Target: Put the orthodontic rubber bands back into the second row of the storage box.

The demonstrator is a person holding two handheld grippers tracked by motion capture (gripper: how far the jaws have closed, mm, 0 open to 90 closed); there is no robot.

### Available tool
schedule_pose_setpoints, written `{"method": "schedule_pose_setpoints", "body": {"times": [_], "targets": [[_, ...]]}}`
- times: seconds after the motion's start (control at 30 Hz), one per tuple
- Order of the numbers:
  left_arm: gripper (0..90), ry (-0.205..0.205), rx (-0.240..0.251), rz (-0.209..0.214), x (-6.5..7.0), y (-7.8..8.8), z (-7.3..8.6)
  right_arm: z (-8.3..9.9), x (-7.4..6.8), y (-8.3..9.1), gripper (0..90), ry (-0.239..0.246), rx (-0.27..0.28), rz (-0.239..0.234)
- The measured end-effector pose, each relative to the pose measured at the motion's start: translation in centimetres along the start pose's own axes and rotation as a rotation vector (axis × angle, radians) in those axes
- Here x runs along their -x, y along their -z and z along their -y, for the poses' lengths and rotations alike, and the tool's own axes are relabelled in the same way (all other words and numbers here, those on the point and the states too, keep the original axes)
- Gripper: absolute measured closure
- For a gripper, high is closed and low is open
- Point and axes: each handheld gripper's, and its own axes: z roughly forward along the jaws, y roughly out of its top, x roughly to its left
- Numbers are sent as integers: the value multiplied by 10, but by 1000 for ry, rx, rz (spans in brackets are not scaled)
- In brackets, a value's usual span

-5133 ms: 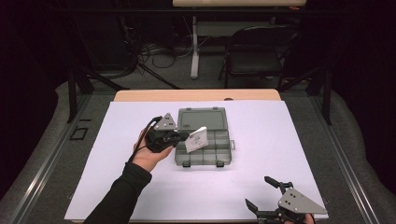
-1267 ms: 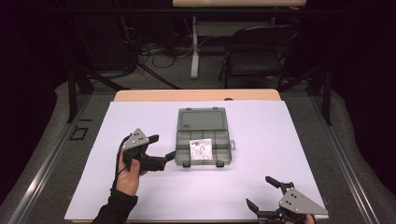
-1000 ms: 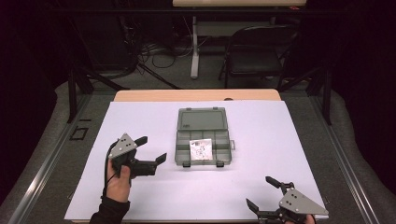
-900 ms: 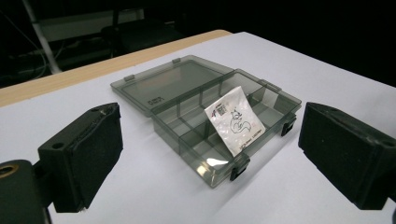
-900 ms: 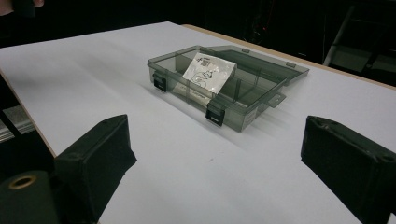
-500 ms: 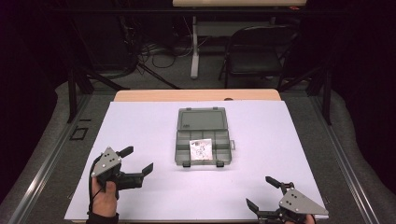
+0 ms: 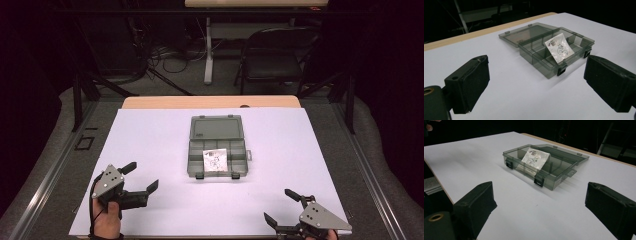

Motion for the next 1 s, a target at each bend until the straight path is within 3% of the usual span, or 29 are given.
{"method": "schedule_pose_setpoints", "body": {"times": [1.0], "targets": [[66, 23, -27, 6, -9, -5, 9, 0, 1, 0, 80, 2, 0, 0]]}}
